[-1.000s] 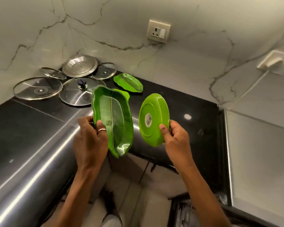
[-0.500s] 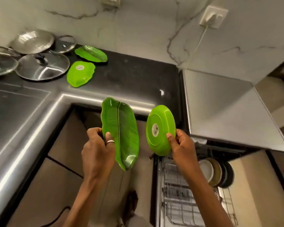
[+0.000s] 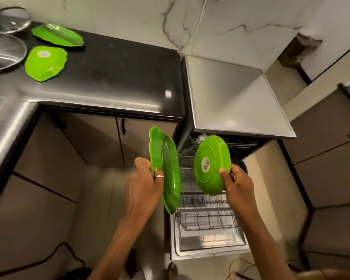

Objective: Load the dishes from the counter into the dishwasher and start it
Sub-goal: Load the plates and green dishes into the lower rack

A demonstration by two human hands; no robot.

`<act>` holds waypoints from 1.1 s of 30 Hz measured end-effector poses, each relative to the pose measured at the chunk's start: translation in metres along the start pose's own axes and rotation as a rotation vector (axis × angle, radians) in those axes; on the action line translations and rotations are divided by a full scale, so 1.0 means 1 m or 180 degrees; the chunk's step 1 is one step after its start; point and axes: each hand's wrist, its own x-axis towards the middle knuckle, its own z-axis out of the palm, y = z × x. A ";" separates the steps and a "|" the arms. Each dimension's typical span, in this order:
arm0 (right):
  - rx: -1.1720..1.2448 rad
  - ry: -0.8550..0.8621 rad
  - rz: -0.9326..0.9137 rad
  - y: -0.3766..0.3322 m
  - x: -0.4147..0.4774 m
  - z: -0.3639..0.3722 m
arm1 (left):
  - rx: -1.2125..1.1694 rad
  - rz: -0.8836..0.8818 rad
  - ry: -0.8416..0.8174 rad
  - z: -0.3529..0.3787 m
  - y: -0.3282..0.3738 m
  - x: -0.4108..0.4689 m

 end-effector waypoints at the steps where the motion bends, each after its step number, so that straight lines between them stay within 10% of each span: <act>1: 0.0007 0.0057 0.0015 0.006 0.000 -0.010 | 0.0003 0.0005 -0.0078 0.010 0.000 -0.002; 16: 0.0017 -0.0176 0.0331 0.175 0.073 -0.104 | 0.0600 -0.0396 -0.0780 0.239 0.006 -0.006; 33: -0.0313 -0.0754 0.0619 0.502 0.215 -0.021 | 0.1063 -0.0592 -0.0655 0.597 -0.166 0.089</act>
